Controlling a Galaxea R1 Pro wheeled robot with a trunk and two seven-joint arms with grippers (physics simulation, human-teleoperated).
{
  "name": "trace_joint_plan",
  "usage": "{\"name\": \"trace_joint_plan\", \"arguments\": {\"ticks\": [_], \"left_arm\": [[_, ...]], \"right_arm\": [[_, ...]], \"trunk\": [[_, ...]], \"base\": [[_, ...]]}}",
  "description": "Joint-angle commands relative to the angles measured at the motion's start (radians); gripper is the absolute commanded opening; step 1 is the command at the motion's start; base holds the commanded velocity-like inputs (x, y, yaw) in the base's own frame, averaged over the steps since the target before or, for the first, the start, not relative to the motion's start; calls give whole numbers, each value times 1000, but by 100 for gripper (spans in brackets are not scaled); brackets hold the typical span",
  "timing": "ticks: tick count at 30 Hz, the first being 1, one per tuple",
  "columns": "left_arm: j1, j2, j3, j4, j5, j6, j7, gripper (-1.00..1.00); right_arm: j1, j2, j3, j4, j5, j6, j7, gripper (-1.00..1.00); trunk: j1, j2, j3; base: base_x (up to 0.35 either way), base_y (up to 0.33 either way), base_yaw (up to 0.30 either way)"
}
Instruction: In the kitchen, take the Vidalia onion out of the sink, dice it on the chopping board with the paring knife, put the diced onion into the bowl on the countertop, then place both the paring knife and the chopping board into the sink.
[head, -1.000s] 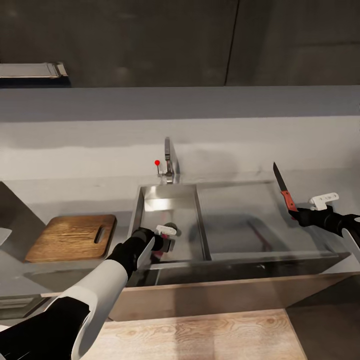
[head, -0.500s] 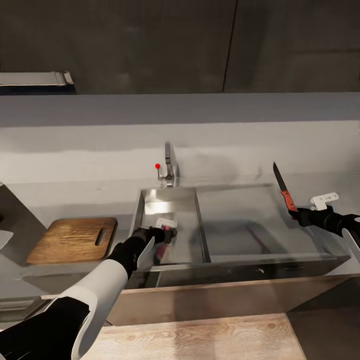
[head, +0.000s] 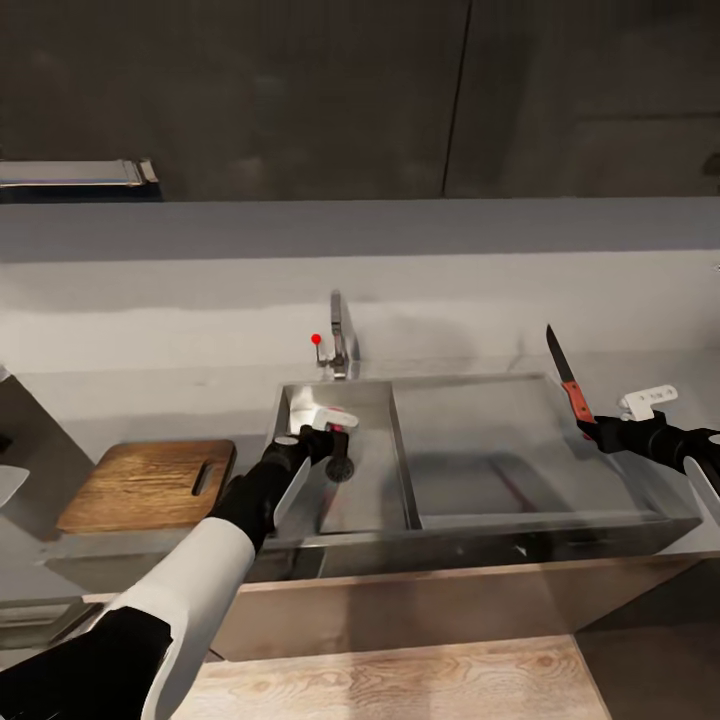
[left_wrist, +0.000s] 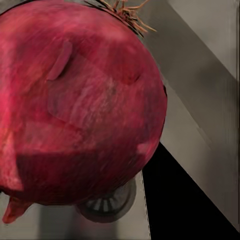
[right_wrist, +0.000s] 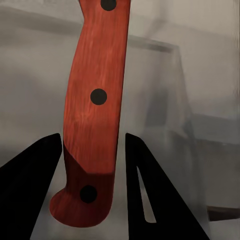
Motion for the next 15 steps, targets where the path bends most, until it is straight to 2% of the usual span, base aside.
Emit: {"name": "trace_joint_plan", "arguments": {"ticks": [1,2,3,9,14,15], "left_arm": [[7,0,-1,-18,0,7,-2,-100],[11,0,-1,-28,0,7,-2,-100],[44,0,-2,-110,0,11,-3,-100],[114,0,-3,-248,0,25,-4,-100],[195,0,-4,-411,0,105,-8,-100],[251,18,-5,-558,0,177,-25,-100]], "right_arm": [[-1,0,0,-1,-5,6,1,-100],[-1,0,0,-1,-5,6,1,-100],[-1,0,0,-1,-5,6,1,-100],[-1,0,0,-1,-5,6,1,-100],[-1,0,0,-1,-5,6,1,-100],[-1,0,0,-1,-5,6,1,-100]], "trunk": [[1,-2,0],[1,-2,1],[1,-2,3],[1,-2,12],[1,-2,20],[1,-2,22]], "base": [[0,0,0],[0,0,0],[0,0,0],[0,0,0],[0,0,0],[0,0,0]]}}
